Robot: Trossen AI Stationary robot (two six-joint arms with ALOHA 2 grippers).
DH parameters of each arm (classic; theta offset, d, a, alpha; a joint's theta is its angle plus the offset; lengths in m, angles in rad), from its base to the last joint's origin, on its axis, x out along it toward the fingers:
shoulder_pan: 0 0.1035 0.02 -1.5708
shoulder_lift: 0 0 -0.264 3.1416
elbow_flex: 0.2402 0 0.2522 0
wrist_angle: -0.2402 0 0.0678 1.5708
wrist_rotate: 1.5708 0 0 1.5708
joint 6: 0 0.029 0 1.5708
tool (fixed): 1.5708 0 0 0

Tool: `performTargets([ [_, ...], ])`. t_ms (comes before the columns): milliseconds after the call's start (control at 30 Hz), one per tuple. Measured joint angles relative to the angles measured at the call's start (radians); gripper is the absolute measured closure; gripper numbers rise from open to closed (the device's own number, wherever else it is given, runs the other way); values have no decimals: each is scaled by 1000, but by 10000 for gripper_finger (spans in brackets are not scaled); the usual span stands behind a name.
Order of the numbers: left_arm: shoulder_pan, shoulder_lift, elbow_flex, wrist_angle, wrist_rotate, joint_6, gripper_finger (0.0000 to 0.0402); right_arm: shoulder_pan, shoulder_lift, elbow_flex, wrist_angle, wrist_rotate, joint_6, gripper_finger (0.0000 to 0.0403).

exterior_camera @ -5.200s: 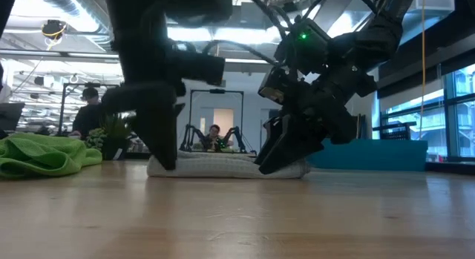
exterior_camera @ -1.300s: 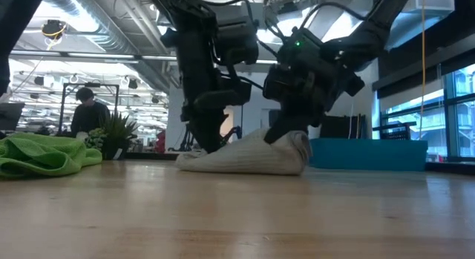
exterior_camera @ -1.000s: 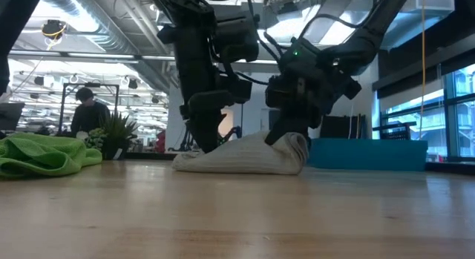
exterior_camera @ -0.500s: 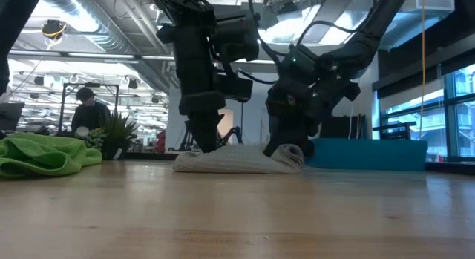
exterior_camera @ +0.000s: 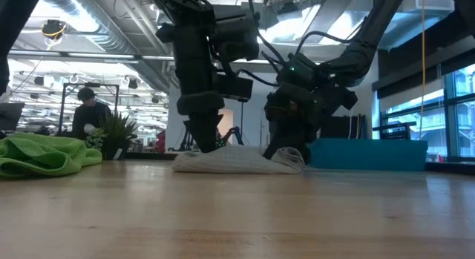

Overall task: Roll microfiber towels into tight, uniform cylinder then place into a basket
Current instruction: Roll the gray microfiber cloth

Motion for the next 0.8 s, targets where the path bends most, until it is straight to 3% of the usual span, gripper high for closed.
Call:
performTargets([
  [433,-1,0,0,-1,6,0,400,-4,0,0,5,17,43,219],
  [667,-1,0,0,0,4,2,400,-49,0,0,5,-95,107,211],
  [800,0,0,0,0,3,2,400,-54,-19,0,-1,-85,91,213],
])
